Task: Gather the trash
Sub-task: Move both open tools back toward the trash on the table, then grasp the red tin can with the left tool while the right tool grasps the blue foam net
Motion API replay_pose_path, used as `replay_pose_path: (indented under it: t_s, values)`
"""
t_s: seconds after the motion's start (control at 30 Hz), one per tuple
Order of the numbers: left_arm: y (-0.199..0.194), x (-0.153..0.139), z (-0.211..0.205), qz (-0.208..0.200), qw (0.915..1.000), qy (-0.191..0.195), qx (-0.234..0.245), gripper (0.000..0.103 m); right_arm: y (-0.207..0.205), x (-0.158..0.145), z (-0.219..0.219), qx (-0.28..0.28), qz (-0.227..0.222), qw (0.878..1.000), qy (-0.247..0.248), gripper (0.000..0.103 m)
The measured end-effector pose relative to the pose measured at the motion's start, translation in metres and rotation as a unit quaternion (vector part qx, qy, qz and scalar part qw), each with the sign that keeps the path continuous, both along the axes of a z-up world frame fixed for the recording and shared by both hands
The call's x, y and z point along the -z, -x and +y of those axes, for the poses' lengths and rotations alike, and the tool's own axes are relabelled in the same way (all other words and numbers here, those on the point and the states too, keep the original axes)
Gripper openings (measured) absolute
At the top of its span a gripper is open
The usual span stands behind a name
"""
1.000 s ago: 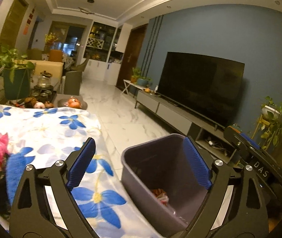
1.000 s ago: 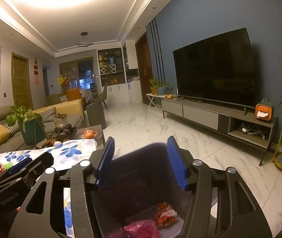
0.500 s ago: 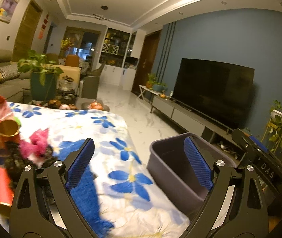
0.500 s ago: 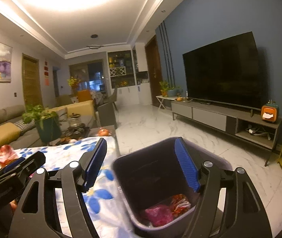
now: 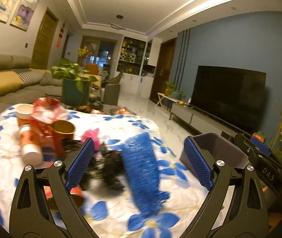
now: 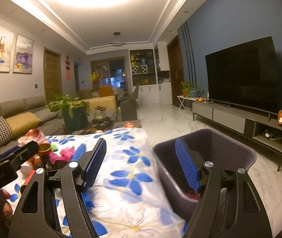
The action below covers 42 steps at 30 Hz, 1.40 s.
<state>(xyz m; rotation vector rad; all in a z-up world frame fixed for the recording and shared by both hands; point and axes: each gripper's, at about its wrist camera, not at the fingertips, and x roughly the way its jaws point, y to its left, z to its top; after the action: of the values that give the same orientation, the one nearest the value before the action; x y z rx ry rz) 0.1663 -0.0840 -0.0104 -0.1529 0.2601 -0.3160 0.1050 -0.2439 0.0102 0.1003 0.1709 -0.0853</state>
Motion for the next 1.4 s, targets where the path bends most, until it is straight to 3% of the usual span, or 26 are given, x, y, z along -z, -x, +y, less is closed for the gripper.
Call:
replay_pose_path:
  t_s: [0.13, 0.57, 1.0, 1.17, 1.4]
  values:
    - [0.015, 0.005, 0.021, -0.009, 0.9996, -0.017, -0.021, 0.090, 0.002, 0.005, 0.019, -0.019, 0.003, 1.000, -0.001, 0.071]
    - [0.041, 0.044, 0.089, 0.018, 0.9959, -0.015, -0.088, 0.090, -0.007, 0.033, 0.063, -0.049, 0.030, 0.998, 0.011, 0.071]
    - [0.033, 0.082, 0.114, 0.037, 0.9913, -0.027, -0.123, 0.090, -0.028, 0.062, 0.099, -0.069, 0.047, 0.996, 0.038, 0.071]
    - [0.025, 0.090, 0.112, 0.041, 0.9901, -0.033, -0.130, 0.087, -0.037, 0.073, 0.103, -0.072, 0.046, 0.996, 0.040, 0.069]
    - [0.012, 0.099, 0.105, 0.049, 0.9900, -0.057, -0.119, 0.072, -0.054, 0.088, 0.104, -0.078, 0.067, 0.994, 0.030, 0.063]
